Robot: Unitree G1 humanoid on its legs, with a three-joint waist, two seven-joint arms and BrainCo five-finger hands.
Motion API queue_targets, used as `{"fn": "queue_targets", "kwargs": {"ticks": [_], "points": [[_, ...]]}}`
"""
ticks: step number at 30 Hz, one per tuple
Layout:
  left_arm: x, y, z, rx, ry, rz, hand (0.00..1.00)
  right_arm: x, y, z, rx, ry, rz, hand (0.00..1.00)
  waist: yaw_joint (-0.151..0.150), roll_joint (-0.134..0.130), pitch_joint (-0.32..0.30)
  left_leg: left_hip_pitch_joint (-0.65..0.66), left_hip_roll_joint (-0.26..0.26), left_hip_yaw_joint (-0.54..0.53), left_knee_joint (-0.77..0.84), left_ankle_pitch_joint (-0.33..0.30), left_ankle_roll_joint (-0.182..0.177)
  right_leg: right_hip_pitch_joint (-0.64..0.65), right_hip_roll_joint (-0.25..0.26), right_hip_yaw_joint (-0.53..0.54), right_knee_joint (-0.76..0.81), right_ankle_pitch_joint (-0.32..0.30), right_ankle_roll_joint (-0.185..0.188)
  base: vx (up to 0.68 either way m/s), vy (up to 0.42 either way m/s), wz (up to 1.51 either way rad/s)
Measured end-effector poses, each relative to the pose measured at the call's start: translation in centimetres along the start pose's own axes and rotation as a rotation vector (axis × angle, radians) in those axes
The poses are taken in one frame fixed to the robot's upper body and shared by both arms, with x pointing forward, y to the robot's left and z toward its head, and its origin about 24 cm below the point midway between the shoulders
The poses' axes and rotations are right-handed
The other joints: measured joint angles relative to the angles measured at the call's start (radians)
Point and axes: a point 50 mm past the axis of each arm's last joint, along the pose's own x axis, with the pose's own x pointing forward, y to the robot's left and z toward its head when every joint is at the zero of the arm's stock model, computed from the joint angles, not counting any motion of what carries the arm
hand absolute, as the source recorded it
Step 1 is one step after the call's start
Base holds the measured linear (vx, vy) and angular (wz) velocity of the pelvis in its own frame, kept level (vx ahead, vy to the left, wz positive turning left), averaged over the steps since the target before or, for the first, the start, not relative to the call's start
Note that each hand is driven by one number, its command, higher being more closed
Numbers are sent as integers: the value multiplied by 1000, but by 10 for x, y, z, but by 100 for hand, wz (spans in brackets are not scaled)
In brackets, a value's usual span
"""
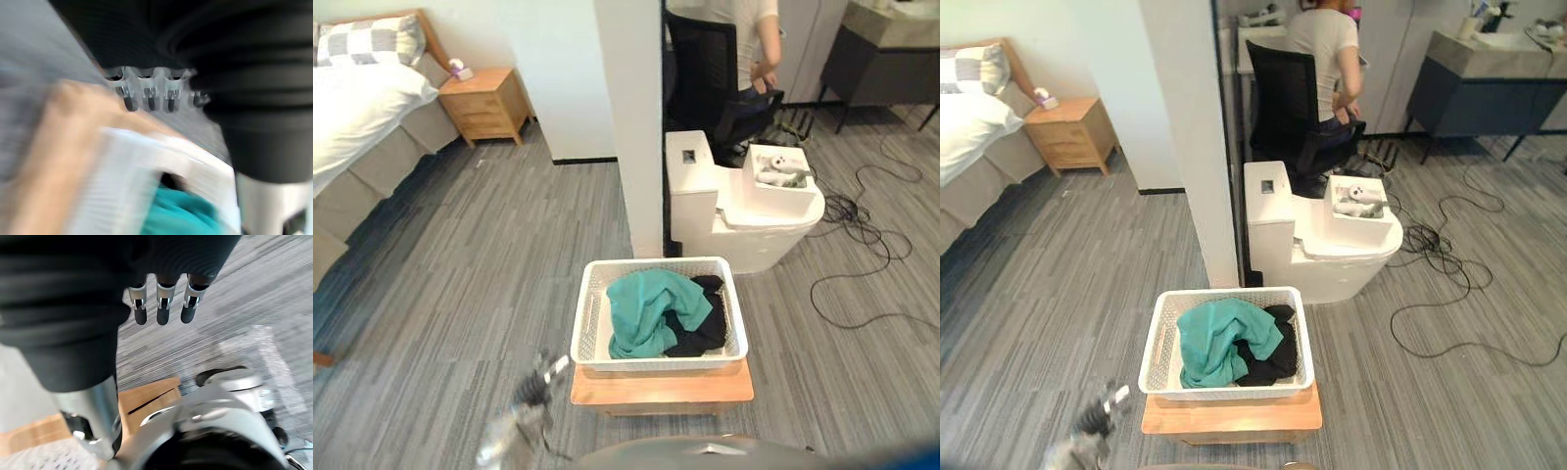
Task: Tidy the bed and pick cloth on bed and put in laundry
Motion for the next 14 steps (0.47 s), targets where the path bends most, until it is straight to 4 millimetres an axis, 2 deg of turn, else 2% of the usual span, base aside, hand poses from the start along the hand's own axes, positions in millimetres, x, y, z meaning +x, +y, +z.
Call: {"fn": "queue_targets", "kwargs": {"ticks": [1, 4, 10, 14], "points": [[-3, 7, -14, -12, 39, 36, 0, 0, 4, -1, 8, 3, 10, 0, 14, -9, -5, 9, 0, -1, 0, -4, -1, 16, -1, -2, -1, -3, 1, 48, 0, 6], [-9, 16, -34, -8, 95, 100, 0, 0, 8, 0, 25, -2, 20, 0, 26, -11, -15, 18, -5, -3, -1, -9, 1, 28, -7, -7, 0, -8, 4, 6, 4, 4], [-9, 19, -45, 97, 162, 198, 0, -1, 7, -10, 247, 62, 0, 0, 31, 3, -26, 18, -6, 2, -1, -17, 0, 27, -9, -6, 0, -11, 6, 0, 0, 0], [-5, 16, -48, 161, 275, 196, 0, 0, 6, -7, 178, 59, 17, 0, 35, 15, -34, 19, -4, 2, -1, -18, -1, 27, -7, -6, 0, -14, 5, 0, 0, 0]]}}
